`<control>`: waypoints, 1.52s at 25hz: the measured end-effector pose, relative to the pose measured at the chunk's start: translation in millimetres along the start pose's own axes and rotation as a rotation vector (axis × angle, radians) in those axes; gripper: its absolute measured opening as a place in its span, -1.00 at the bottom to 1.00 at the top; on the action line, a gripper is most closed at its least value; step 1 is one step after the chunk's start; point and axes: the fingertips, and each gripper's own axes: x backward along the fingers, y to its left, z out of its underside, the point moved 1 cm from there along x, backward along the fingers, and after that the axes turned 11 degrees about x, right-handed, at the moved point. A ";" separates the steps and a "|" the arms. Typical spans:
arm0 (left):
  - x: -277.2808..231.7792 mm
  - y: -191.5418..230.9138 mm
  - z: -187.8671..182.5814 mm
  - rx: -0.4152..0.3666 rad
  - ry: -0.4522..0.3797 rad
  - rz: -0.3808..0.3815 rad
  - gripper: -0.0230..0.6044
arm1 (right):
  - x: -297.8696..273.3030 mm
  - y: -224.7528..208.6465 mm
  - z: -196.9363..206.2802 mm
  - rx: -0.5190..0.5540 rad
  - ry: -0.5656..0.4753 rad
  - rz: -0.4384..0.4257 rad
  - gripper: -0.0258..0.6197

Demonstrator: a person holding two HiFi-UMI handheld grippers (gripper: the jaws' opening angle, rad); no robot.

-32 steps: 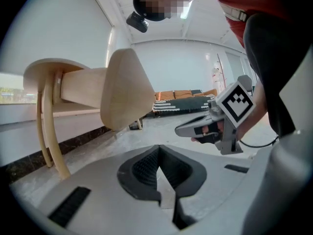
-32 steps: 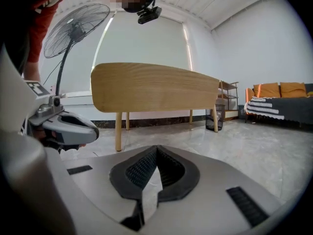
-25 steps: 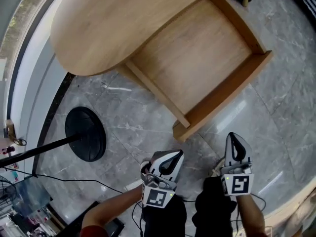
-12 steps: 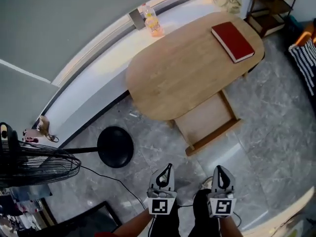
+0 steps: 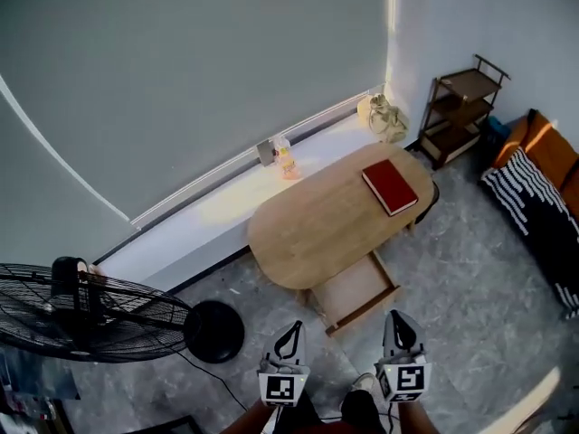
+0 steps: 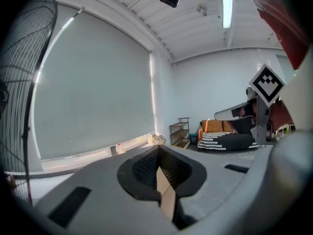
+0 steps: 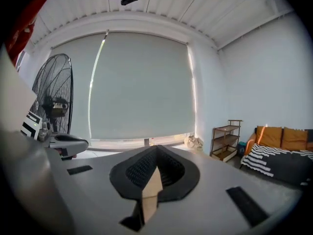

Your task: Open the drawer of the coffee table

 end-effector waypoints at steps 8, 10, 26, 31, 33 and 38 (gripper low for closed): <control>31.1 10.8 -105.5 0.046 -0.004 -0.013 -0.90 | 53.2 -24.1 -132.6 0.010 -0.157 0.032 -0.93; 36.8 16.3 -134.8 -0.016 -0.065 -0.024 -0.90 | 57.3 -26.8 -155.3 0.051 -0.185 0.043 -0.93; 62.4 28.7 -197.1 -0.082 -0.264 -0.075 -0.90 | 67.7 -15.8 -181.3 0.104 -0.283 0.075 -0.92; 62.6 29.2 -199.5 -0.114 -0.270 -0.075 -0.90 | 65.8 -13.3 -183.2 0.113 -0.273 0.075 -0.92; 63.1 28.0 -199.9 -0.121 -0.269 -0.075 -0.90 | 66.4 -14.3 -188.2 0.130 -0.311 0.082 -0.92; 66.8 27.1 -199.1 -0.105 -0.268 -0.080 -0.90 | 66.7 -11.3 -191.9 0.135 -0.361 0.066 -0.92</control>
